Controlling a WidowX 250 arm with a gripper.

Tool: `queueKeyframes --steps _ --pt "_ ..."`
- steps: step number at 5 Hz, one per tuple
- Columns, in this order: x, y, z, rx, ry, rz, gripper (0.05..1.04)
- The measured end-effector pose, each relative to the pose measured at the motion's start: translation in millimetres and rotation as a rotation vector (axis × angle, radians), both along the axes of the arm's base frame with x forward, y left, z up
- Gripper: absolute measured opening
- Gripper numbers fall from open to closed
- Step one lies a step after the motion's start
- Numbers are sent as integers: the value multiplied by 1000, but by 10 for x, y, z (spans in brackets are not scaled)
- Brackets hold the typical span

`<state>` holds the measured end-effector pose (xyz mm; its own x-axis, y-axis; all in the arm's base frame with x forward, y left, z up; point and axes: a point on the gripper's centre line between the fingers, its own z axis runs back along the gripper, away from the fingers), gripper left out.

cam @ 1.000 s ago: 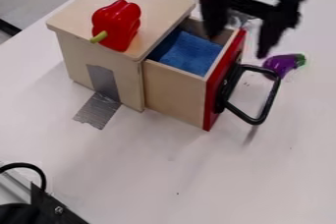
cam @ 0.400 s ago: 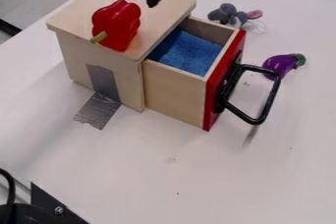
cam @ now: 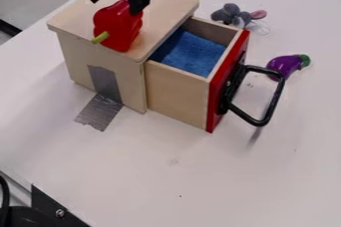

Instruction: Take the red bell pepper from the top of the drawer to the bottom of the table

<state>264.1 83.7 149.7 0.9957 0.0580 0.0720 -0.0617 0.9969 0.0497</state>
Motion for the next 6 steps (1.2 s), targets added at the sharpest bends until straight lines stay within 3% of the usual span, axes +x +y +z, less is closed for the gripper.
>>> queueKeyframes --steps 2,3,4,5,6 --pt "28 102 -240 46 85 4 945" --pt "23 68 -266 53 96 2 825" --pt "-53 -20 -170 30 83 9 825" --pt "-217 -147 -6 1 38 7 825" --pt "-603 -338 -4 -7 25 -23 824"
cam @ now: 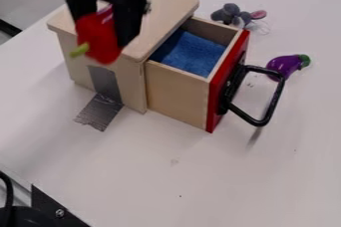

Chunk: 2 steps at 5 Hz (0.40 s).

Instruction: Take the red bell pepper from the top of the drawer to the bottom of the table

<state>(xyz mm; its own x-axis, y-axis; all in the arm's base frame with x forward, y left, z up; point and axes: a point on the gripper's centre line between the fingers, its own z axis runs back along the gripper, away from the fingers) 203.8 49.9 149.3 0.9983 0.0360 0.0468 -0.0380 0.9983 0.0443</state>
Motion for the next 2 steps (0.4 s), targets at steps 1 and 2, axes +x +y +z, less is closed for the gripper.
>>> queueKeyframes --steps 1,2 --pt "-404 -101 -264 -8 20 -3 825" --pt "-628 -134 -637 4 45 14 825"
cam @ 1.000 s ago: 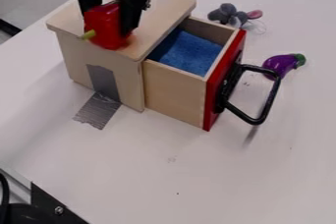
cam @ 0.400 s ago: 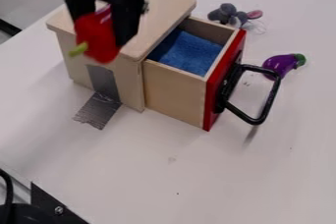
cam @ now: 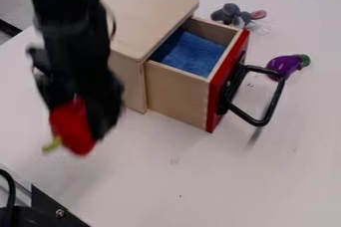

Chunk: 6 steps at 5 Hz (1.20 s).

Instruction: Take the red bell pepper from the top of the drawer to the bottom of the table

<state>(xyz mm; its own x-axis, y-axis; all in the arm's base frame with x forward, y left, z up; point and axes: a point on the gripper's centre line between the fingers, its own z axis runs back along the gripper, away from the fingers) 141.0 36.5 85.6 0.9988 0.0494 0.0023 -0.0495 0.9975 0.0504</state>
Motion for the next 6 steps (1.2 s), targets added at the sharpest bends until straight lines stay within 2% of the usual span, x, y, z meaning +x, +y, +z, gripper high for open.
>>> queueKeyframes --steps 1,2,3,4,5,6 --pt "-62 -37 -398 14 7 1 825" --pt "31 -62 -649 25 -25 6 825" --pt "137 -74 -688 31 -67 -3 825" --pt "165 -92 -700 17 -65 3 890" --pt "127 -129 -574 -13 -59 -10 1007" --pt "153 -144 -289 -52 -88 15 999"
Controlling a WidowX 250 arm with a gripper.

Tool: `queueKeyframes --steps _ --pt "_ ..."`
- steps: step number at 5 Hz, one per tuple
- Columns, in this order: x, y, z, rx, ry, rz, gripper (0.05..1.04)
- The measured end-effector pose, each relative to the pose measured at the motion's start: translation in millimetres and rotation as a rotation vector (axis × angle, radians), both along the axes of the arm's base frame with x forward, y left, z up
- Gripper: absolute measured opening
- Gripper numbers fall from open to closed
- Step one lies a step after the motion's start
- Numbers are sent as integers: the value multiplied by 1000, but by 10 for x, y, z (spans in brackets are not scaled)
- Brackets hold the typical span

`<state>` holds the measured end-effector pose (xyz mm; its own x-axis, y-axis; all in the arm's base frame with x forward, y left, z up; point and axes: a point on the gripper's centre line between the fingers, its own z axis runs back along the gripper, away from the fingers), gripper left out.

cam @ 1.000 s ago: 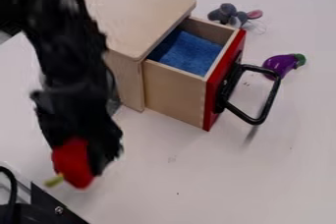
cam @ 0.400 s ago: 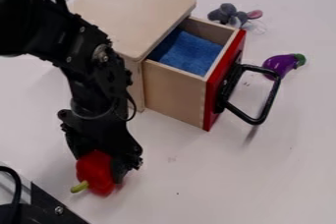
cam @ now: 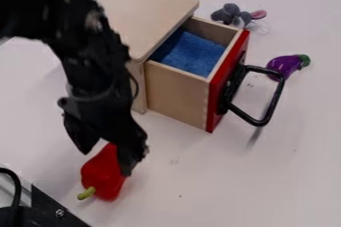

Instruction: Take the red bell pepper from the top of the drawer to the bottom of the table

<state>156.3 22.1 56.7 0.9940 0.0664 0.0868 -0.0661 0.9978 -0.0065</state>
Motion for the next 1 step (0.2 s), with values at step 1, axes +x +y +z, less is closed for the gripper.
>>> queueKeyframes --steps 1 --pt "18 -12 391 -7 -45 7 999"
